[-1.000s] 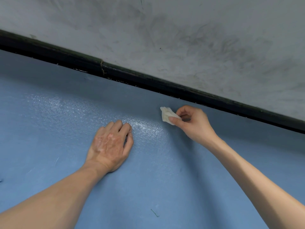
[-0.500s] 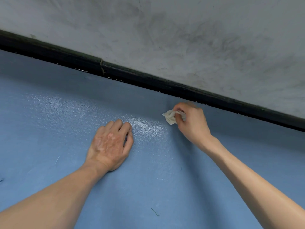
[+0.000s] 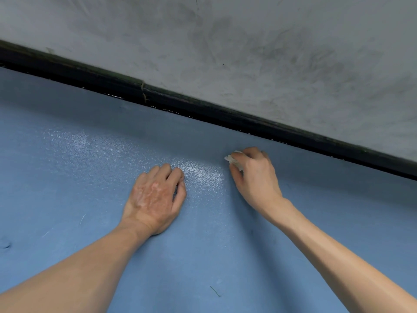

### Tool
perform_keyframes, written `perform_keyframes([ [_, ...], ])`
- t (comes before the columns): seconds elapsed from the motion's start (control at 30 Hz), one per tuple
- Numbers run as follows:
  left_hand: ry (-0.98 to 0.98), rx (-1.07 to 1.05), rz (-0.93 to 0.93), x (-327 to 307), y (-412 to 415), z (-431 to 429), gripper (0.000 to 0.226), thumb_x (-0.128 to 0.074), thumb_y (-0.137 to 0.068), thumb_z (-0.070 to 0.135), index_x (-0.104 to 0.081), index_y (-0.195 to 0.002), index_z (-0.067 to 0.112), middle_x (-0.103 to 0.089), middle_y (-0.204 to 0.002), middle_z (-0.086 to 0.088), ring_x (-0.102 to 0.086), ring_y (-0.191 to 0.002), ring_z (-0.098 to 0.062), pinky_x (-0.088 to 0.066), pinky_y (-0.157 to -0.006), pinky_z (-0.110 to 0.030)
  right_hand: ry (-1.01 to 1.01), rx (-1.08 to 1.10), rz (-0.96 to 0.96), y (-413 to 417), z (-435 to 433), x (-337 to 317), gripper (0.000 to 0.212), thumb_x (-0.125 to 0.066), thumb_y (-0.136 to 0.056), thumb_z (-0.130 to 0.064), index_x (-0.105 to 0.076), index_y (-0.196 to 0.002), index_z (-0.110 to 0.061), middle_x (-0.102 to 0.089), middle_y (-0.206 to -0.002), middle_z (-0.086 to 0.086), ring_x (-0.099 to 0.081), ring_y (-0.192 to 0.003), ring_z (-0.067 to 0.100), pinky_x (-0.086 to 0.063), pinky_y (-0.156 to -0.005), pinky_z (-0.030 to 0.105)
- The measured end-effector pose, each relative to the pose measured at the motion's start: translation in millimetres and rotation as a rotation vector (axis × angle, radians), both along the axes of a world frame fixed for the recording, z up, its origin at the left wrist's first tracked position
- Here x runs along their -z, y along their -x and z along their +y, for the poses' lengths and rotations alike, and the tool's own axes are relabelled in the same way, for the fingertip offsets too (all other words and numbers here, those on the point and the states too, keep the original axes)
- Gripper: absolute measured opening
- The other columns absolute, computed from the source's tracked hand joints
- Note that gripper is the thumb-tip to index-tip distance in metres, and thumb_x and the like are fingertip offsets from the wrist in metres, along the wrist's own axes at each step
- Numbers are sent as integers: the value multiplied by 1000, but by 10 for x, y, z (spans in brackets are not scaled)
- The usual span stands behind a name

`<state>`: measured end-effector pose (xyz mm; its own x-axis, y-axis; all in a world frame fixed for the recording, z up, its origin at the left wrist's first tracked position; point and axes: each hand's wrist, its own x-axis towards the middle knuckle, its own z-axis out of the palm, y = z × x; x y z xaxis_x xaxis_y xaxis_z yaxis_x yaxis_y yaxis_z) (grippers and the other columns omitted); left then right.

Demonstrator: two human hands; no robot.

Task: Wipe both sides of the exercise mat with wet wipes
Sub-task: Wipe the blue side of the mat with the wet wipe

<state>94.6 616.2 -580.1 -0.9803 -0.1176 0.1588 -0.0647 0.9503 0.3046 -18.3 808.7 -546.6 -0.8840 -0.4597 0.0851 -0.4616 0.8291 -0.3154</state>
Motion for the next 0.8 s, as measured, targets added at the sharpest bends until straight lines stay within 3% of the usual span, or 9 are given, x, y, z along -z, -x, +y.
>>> perform_keyframes([
  [0.27, 1, 2, -3, 17, -6, -1, 23, -36, -91, 31, -54, -85, 18, -49, -76, 0, -49, -68, -25, -40, -61, -37, -55, -60, 150, 513, -26, 51, 34, -65, -73, 15, -74, -91, -12, -63, -87, 11, -51, -74, 32, -47, -62, 32],
  [0.37, 3, -4, 2, 19, -10, 3, 23, -36, -91, 31, -54, -85, 18, -49, -76, 0, -49, -68, -25, -40, -61, -37, -74, -56, 228, 507, -66, 74, 22, -68, -78, 6, -74, -91, -10, -64, -83, 10, -52, -69, 32, -50, -62, 33],
  [0.5, 15, -2, 1, 27, -6, -4, 22, -37, -91, 31, -53, -85, 18, -49, -76, 0, -49, -68, -25, -39, -61, -37, 31, -79, 152, 300, 105, 63, 15, -65, -88, -5, -74, -98, -13, -69, -94, 5, -57, -74, 33, -41, -71, 27],
  [0.6, 13, -7, -4, 21, 1, -16, 21, -37, -91, 31, -53, -84, 18, -49, -76, 0, -49, -68, -25, -40, -61, -37, 43, -182, 97, 24, 256, 40, 12, -62, -92, -14, -74, -94, -14, -66, -90, 3, -58, -74, 30, -45, -66, 29],
  [0.7, 16, 1, -1, 14, -9, 1, 21, -37, -90, 31, -53, -84, 19, -49, -76, 0, -49, -67, -24, -40, -60, -37, 12, -314, 84, -339, 362, 6, 24, -55, -97, -23, -71, -88, -9, -61, -85, 4, -52, -68, 29, -46, -60, 36],
  [0.8, 5, 3, -7, 28, -7, 2, 22, -37, -91, 31, -53, -84, 18, -49, -77, 0, -50, -69, -25, -40, -61, -38, 11, -258, 83, -112, 293, 4, 20, -57, -96, -23, -73, -89, -13, -62, -86, 5, -53, -72, 30, -48, -59, 37],
])
